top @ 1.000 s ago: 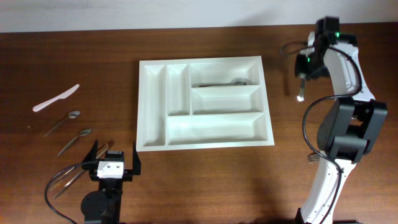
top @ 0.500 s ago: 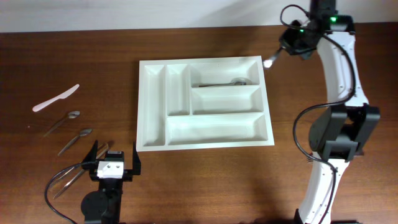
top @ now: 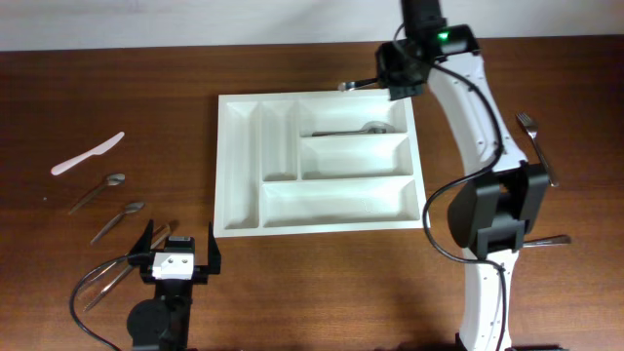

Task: Pack container
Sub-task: 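Lift the spoon and carry it over the top compartment, then lower the spoon onto the first spoon and release it, then move the right gripper over the silver fork at the right, then lower the right gripper and grasp the fork handle, then lift the fork and carry it over the tray's middle compartment, then lower the fork into the middle compartment and open the right gripper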

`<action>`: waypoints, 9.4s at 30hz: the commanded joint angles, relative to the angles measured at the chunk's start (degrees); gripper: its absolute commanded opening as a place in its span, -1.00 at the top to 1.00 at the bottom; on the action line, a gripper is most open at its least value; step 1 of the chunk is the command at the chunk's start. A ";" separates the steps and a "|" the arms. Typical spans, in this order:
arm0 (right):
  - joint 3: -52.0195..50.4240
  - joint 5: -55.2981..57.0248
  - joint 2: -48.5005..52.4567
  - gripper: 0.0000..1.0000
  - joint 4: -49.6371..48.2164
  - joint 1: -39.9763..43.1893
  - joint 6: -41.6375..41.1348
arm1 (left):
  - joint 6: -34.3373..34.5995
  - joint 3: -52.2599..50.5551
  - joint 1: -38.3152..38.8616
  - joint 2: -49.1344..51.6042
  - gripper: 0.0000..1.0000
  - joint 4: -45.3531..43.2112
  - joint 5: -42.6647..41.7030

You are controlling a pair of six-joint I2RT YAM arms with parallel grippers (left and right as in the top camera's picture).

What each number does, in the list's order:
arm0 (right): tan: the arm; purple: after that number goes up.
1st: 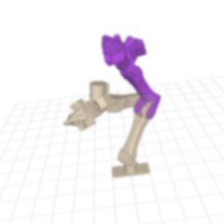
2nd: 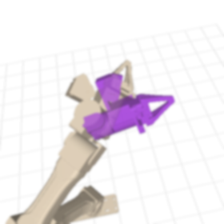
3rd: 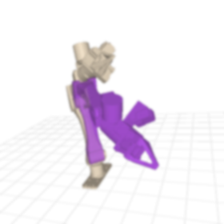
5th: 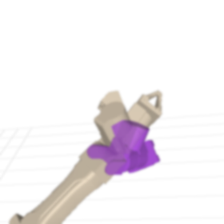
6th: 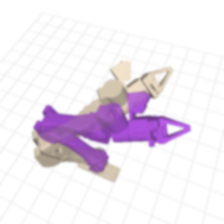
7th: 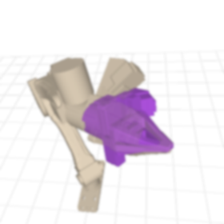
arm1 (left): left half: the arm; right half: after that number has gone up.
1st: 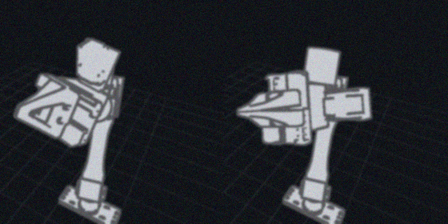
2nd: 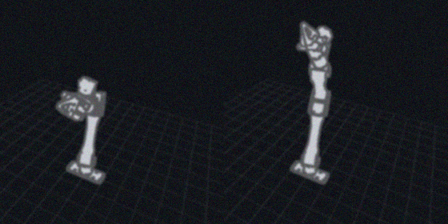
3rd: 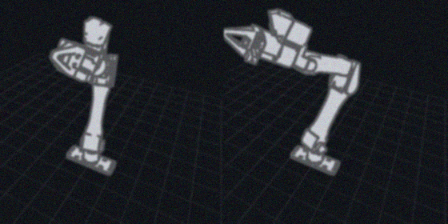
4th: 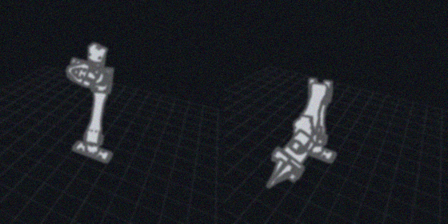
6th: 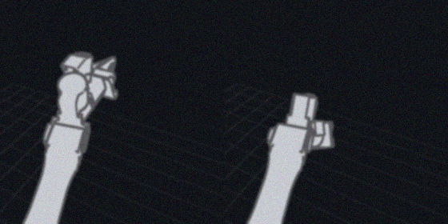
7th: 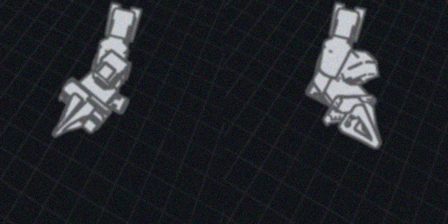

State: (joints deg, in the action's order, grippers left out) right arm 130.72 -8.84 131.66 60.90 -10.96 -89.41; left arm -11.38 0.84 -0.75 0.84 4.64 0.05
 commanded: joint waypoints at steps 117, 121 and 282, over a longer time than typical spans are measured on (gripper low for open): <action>-3.04 11.06 10.01 -0.97 10.05 38.25 127.10 | -0.72 -0.35 0.22 -0.50 -0.98 0.07 0.17; -3.06 11.04 11.15 -0.97 10.14 39.15 127.14 | -0.72 -0.35 0.22 -0.50 -0.98 0.07 0.17; 17.55 4.68 13.44 0.89 35.98 -9.60 -10.16 | -0.72 -0.31 0.22 -0.50 -0.98 0.09 0.20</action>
State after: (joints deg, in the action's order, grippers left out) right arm 148.68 -5.37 146.85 96.90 -19.31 -98.83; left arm -11.38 0.84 -0.75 0.84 4.64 0.05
